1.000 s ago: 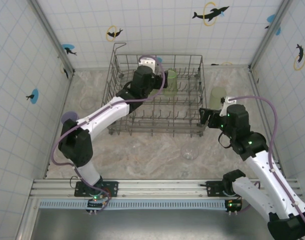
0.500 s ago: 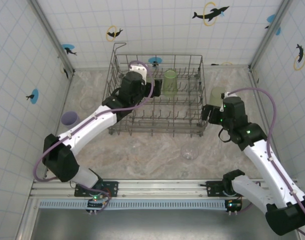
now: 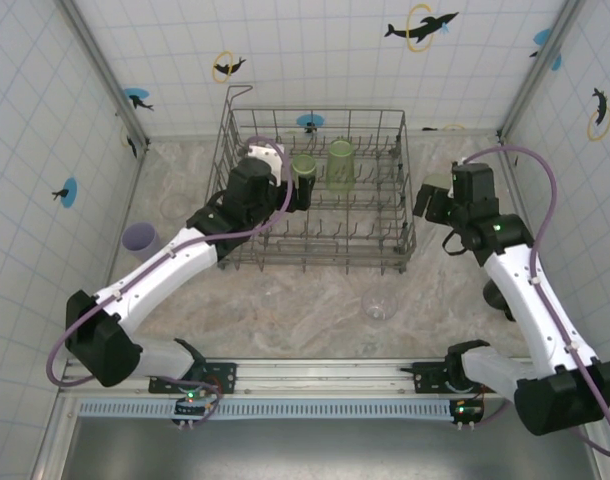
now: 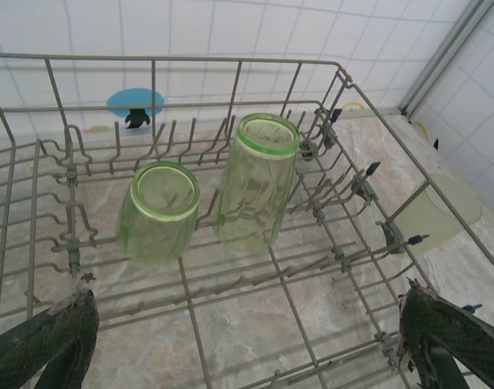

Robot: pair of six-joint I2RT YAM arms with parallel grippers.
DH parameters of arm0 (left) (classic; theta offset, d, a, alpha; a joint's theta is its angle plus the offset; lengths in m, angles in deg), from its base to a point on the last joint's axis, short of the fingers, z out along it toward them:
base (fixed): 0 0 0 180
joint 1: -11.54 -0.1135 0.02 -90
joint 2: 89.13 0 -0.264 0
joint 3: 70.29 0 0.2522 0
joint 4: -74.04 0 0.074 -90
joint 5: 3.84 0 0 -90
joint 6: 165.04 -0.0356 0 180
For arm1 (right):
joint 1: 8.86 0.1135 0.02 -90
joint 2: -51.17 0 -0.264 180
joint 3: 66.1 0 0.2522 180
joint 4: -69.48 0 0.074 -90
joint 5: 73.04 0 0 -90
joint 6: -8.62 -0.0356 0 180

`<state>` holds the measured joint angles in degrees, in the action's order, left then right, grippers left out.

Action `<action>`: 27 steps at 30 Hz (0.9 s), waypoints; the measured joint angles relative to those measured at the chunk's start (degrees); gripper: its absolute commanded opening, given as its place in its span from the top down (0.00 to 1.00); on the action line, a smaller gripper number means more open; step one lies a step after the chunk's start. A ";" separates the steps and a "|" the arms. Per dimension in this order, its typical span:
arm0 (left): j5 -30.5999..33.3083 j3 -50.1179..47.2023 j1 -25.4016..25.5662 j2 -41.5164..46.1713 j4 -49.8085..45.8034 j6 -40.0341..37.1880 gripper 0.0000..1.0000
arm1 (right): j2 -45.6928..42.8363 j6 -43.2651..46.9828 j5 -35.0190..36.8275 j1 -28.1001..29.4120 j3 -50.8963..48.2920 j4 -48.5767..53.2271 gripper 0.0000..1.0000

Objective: Load the cups into the dish rack

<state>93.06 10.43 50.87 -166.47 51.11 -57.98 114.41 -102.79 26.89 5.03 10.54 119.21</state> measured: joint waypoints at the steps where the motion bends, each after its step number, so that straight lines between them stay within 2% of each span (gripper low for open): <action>1: -0.09 -0.24 0.02 0.15 -0.09 0.02 0.03 | 0.81 0.00 -0.44 -0.76 0.33 0.07 0.01; 6: -0.48 -1.60 0.02 1.62 -0.85 0.96 0.03 | 4.39 0.46 -1.99 -4.24 1.84 -0.26 0.12; 10: -0.52 -3.13 0.02 2.84 -0.66 2.10 0.03 | 8.20 0.55 -2.54 -6.69 2.12 -0.81 0.24; 16: -0.31 -4.09 0.02 3.39 -0.63 2.97 0.03 | 15.30 0.52 -2.93 -7.89 3.23 -1.62 0.38; 21: -0.31 -5.86 0.02 4.17 -0.68 3.61 0.03 | 18.80 -0.50 -2.75 -7.87 4.57 -2.89 0.40; 27: -0.72 -6.29 0.00 4.63 -0.70 4.04 0.03 | 25.24 -1.49 -1.84 -6.88 11.65 -4.31 0.40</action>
<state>92.34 4.14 50.87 -161.83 50.41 -53.94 139.65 -104.27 25.05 -1.85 22.19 114.90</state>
